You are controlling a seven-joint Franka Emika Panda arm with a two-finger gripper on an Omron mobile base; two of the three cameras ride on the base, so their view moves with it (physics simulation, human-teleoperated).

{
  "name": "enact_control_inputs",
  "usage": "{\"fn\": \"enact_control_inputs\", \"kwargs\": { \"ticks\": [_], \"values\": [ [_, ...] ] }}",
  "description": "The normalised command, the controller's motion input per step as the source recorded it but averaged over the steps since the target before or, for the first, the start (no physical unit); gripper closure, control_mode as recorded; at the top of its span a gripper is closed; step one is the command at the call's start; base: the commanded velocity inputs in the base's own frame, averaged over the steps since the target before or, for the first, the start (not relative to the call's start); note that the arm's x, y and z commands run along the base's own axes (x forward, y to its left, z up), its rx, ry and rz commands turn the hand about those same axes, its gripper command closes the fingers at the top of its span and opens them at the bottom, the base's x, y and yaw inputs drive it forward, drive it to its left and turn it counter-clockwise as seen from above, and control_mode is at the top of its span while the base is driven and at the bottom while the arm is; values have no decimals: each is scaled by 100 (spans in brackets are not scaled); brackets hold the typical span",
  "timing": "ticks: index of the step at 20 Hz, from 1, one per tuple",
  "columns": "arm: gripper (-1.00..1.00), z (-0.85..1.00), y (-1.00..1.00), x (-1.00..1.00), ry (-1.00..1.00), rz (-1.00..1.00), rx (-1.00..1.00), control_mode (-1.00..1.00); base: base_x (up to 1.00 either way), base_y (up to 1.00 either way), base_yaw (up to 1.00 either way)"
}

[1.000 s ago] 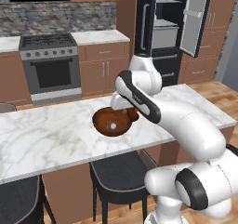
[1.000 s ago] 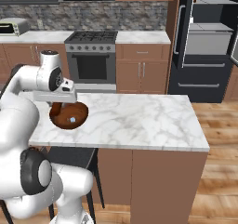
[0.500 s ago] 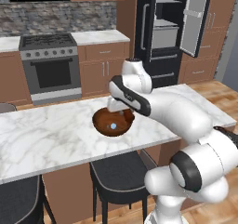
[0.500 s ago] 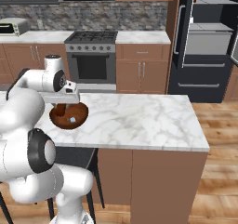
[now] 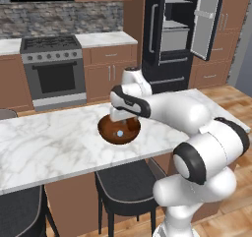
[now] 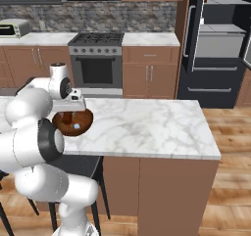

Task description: Open the fridge, grab two sodas, and place both sodas inside the bowl with ice on the dining counter.

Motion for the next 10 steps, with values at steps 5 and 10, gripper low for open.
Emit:
{"fn": "enact_control_inputs", "kwargs": {
  "ticks": [5, 10],
  "values": [
    [100, -31, 15, 35, 6, 0, -5, -100, 0, 0, 0],
    [100, -30, 14, 30, 8, 0, -6, -100, 0, 0, 0]
  ]
}}
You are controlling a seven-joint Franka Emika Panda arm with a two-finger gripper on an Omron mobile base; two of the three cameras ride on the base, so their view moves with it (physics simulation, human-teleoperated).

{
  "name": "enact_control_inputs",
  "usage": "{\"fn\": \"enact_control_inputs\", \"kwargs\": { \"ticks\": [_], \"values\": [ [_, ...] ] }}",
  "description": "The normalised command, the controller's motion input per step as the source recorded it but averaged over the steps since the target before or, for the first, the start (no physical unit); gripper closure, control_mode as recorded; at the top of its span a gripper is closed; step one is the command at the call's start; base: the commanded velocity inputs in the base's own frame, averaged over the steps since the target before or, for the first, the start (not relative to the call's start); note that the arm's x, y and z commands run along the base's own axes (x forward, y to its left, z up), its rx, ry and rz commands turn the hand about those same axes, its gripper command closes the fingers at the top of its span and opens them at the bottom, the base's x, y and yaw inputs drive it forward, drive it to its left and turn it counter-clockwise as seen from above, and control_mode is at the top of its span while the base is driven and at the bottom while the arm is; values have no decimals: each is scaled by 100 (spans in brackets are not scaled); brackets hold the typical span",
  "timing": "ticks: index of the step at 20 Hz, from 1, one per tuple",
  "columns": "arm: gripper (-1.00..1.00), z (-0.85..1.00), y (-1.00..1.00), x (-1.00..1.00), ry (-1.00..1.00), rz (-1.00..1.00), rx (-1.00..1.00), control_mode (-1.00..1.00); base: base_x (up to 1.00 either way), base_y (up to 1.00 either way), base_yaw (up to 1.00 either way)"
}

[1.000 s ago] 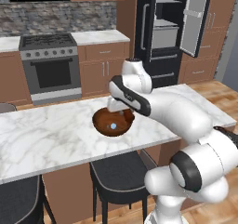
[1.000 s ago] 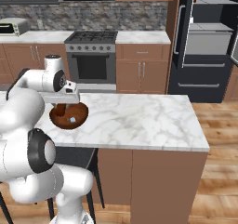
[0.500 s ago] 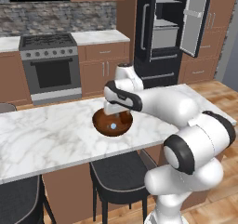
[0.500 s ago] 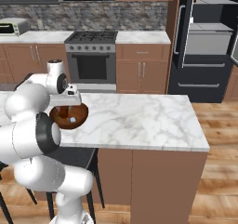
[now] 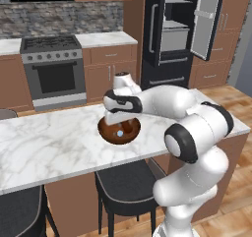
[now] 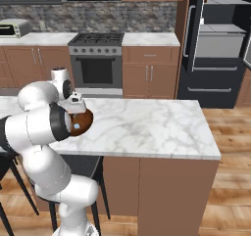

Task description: Open the fridge, grab two sodas, and place both sodas inside the bowl with ice on the dining counter.

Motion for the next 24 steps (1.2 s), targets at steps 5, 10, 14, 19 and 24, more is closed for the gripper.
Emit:
{"fn": "enact_control_inputs", "kwargs": {
  "ticks": [5, 10, 14, 19, 24],
  "values": [
    [100, -26, 10, 27, 7, 0, -4, -100, 0, 0, 0],
    [100, -25, 10, 27, 2, 0, -4, -100, 0, 0, 0],
    [100, -24, 8, 25, 0, 0, -3, -100, 0, 0, 0],
    [100, -26, 0, 15, 0, 0, -1, -100, 0, 0, 0],
    [100, -24, 0, 10, 0, 0, 0, -100, 0, 0, 0]
  ]
}}
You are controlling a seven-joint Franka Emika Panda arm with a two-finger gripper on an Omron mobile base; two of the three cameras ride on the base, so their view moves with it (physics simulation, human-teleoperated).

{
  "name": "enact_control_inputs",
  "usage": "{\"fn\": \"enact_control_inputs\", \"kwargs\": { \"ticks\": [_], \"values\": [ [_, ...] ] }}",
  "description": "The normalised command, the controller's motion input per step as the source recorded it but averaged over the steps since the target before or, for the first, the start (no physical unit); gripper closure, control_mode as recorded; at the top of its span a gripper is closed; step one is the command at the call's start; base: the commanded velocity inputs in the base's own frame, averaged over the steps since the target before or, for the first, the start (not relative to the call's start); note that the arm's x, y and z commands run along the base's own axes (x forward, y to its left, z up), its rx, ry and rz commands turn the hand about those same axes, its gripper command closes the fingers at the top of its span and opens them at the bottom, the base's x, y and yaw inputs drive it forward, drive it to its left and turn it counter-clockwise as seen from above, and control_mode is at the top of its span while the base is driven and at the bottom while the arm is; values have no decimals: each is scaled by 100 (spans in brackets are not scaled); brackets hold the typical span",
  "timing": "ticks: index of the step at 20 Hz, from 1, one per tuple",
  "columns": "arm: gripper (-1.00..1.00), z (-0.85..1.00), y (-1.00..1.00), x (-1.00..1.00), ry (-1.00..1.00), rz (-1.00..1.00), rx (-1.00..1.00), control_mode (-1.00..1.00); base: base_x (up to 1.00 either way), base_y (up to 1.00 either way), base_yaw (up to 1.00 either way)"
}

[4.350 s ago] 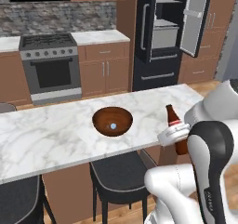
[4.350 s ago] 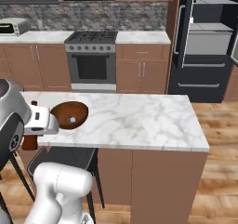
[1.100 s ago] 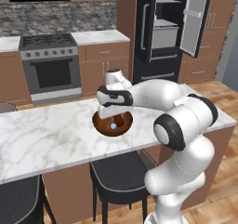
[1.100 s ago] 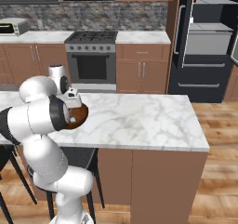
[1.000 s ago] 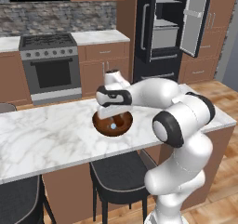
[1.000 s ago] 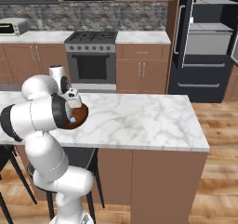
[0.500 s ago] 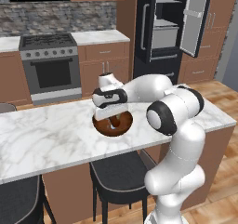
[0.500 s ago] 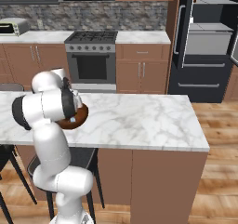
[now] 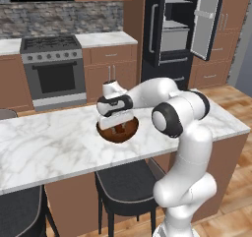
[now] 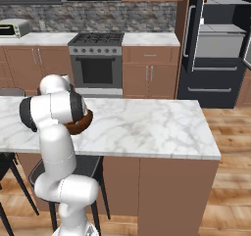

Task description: Open the fridge, grab two sodas, and place both sodas inside the bowl with ice on the dining counter.

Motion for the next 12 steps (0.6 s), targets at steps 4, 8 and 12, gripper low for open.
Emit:
{"fn": "enact_control_inputs", "kwargs": {
  "ticks": [4, 8, 12],
  "values": [
    [100, -18, 0, 5, 0, 0, 0, -100, 0, 0, 0],
    [100, -4, -8, -20, -5, 0, 0, -100, 0, 0, 0],
    [100, -1, -18, -38, -10, 0, 0, -100, 0, 0, 0]
  ]
}}
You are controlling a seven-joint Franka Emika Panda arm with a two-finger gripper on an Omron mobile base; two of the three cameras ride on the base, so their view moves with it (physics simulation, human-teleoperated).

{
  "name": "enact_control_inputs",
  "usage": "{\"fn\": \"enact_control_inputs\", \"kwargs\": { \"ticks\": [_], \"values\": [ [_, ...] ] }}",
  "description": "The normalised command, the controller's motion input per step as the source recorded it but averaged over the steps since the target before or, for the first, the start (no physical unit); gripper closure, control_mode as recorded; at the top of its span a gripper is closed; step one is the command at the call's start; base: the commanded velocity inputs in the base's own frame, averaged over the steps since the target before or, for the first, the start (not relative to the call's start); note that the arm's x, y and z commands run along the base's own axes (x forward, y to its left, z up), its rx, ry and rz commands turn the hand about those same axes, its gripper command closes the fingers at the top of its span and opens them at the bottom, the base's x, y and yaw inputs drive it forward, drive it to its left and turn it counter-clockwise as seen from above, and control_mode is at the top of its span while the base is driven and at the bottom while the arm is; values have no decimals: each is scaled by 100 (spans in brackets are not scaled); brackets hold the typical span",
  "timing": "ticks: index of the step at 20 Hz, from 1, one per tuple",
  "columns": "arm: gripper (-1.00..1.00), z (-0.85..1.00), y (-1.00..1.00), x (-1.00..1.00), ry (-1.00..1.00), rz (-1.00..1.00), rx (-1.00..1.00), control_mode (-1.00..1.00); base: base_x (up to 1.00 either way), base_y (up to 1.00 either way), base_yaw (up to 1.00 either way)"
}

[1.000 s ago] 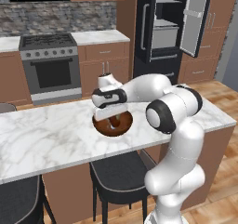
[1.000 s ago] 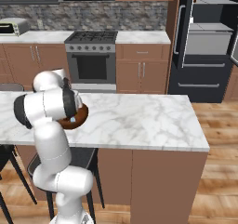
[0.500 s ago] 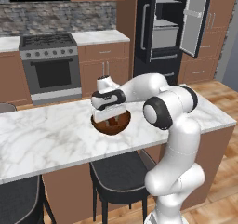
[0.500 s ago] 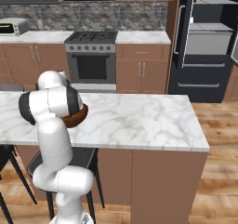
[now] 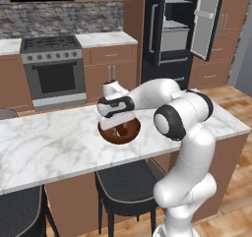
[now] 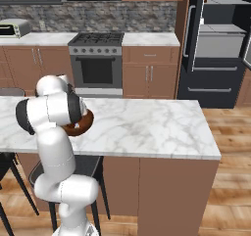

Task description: Open the fridge, grab two sodas, and place both sodas inside the bowl with ice on the dining counter.

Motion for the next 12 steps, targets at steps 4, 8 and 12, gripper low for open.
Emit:
{"fn": "enact_control_inputs", "kwargs": {
  "ticks": [4, 8, 12],
  "values": [
    [-100, -8, -18, -34, -13, 0, 1, -100, 0, 0, 0],
    [-100, -7, -12, -16, -8, 0, 1, -100, 0, 0, 0],
    [-100, 0, -5, -4, -4, 0, 3, -100, 0, 0, 0]
  ]
}}
